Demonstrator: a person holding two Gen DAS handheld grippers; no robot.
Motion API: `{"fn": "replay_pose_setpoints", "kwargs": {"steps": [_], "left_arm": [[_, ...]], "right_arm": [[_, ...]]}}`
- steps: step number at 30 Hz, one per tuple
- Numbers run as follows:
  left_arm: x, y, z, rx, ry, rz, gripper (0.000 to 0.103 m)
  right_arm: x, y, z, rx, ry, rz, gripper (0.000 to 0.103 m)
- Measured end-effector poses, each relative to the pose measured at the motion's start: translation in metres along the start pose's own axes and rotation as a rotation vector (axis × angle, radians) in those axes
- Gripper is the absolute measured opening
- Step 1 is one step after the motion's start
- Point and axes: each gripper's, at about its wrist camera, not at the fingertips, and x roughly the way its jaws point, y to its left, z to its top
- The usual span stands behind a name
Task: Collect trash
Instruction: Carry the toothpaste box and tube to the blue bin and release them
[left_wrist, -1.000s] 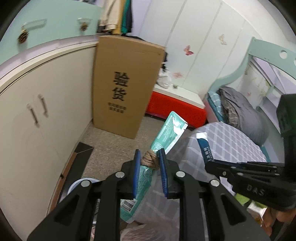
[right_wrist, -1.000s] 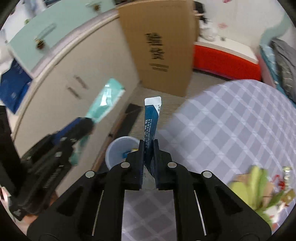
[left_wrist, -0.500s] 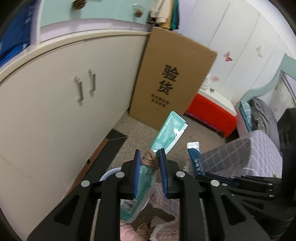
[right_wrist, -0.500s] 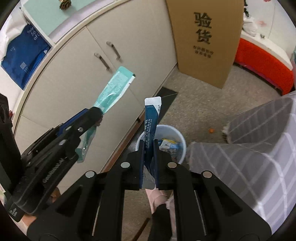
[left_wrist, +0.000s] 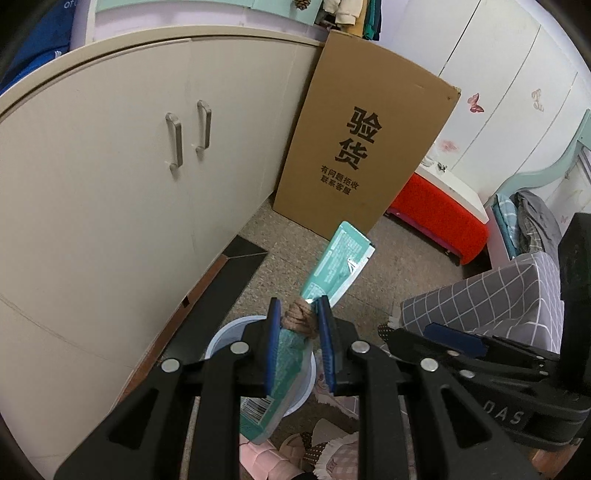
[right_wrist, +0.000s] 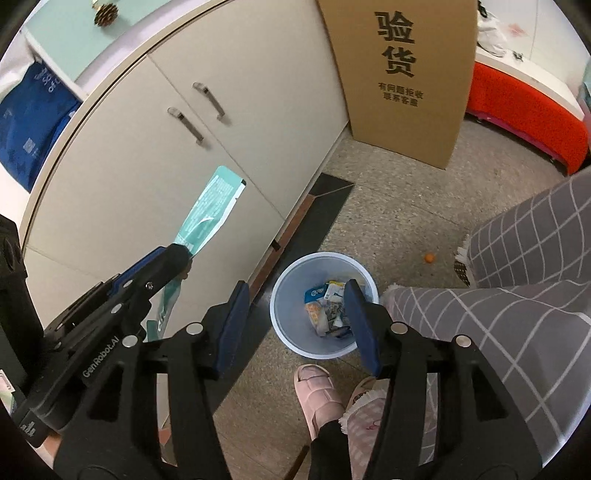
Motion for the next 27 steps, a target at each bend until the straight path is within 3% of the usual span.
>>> {"fn": "replay_pose_setpoints", "kwargs": {"steps": [11,23,24,26,27], "left_arm": [[0.004,-0.016,0.001,0.024,0.006,-0.016,0.019],[0.006,-0.031,0.017,0.028,0.009,-0.017,0.023],[0.008,-0.032,0.018,0.027,0.020,-0.011,0.026],[0.010,-0.035,0.020,0.022,0.040,0.007,0.064],[0.008,-0.036,0.019,0.018,0.028,0.027,0.067]], "right_arm": [[-0.023,-0.007,0.002,0.026,-0.084,-0.015,0.053],[-0.060,-0.014,0.005,0.044,-0.233,-0.023,0.053],[-0.061,-0.015,0.004,0.044,-0.235,-0.023,0.053],[-0.064,-0.017,0.002,0.050,-0.238,-0.024,0.054],[-0.066,-0.018,0.001,0.052,-0.238,-0.023,0.054]]}}
